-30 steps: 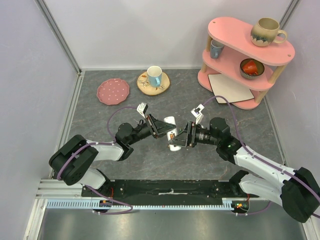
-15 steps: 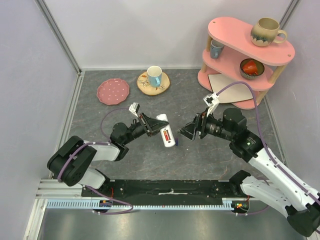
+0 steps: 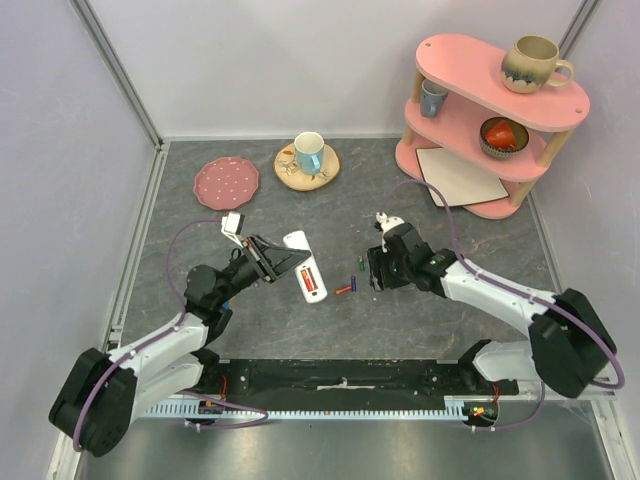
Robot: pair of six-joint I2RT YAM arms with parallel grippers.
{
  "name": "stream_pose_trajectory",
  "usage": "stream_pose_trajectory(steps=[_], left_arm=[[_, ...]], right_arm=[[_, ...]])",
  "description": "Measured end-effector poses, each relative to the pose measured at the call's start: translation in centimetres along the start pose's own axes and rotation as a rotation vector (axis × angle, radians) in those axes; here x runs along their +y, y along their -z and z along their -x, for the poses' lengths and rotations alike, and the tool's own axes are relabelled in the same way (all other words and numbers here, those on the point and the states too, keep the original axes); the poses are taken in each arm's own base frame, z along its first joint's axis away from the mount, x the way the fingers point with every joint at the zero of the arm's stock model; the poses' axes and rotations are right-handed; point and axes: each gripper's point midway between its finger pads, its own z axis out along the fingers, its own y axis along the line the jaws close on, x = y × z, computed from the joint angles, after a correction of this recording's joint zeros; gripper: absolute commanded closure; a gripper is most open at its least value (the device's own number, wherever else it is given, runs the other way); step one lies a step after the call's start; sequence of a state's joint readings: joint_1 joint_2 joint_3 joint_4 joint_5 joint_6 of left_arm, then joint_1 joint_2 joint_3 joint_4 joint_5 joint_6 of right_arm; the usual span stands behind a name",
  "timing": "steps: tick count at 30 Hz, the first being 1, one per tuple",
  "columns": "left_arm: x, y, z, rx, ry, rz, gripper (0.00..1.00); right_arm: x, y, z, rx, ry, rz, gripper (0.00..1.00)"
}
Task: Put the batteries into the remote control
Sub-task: Adjust the battery at the center of the board.
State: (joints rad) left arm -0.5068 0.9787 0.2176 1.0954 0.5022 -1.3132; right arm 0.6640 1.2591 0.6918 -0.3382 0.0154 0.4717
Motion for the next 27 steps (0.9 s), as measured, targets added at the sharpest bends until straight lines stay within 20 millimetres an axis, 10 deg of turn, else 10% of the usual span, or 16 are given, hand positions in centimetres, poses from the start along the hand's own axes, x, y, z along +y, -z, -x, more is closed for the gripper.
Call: stream_pose_trajectory(steps=[9, 27], left_arm=[[3.1, 1.8, -1.8, 0.037, 0.025, 0.093, 0.98], [3.9, 3.4, -2.1, 0.023, 0.021, 0.107, 0.98]], right_arm=[[0.0, -3.4, 5.0, -0.035, 0.045, -0.085, 0.38], [-0.1, -7.9, 5.7, 0.027, 0.063, -0.129, 0.55]])
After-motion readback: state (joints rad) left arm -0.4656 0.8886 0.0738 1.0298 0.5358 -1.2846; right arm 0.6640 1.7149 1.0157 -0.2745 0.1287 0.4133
